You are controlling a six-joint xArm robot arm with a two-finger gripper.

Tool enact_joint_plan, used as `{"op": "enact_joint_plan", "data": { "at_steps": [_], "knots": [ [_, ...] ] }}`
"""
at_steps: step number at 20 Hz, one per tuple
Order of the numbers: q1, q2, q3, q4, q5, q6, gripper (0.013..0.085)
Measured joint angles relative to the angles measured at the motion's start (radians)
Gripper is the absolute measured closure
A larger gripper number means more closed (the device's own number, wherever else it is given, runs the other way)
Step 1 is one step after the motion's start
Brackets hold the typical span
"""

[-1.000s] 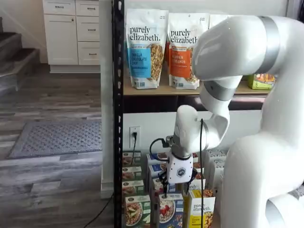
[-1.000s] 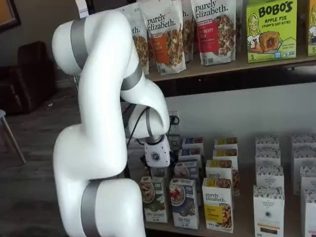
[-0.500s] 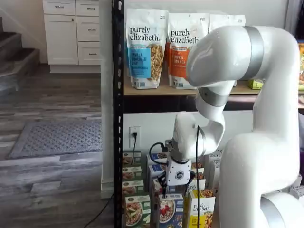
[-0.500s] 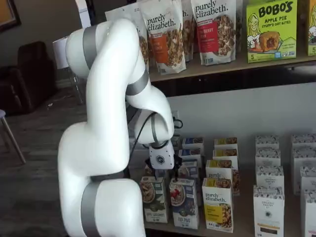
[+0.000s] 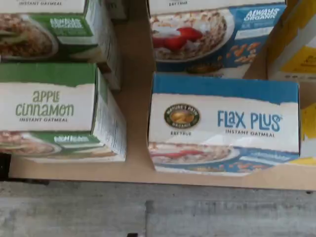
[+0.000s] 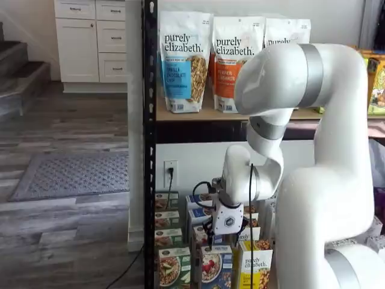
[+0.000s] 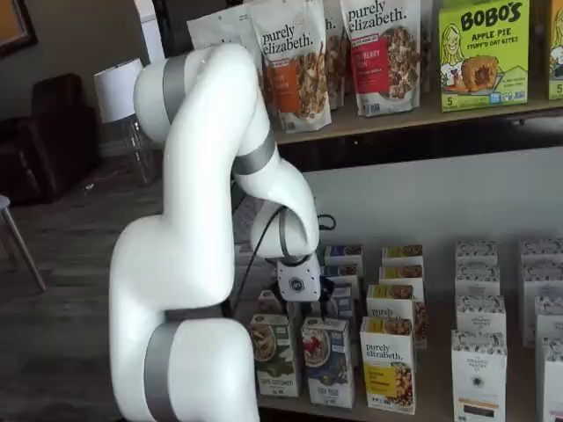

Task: Pick up the blue and white box that is on the bottom shelf, the second box from the left

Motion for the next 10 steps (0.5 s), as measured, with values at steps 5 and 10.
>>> {"op": "enact_joint_plan", "data": {
  "at_steps": [5, 10],
  "knots": [
    [-0.015, 0.051, -0.052, 0.030, -0.013, -0.044, 0.0130],
    [-0.020, 0.087, -0.083, 0.034, -0.023, -0.053, 0.0130]
  ]
}}
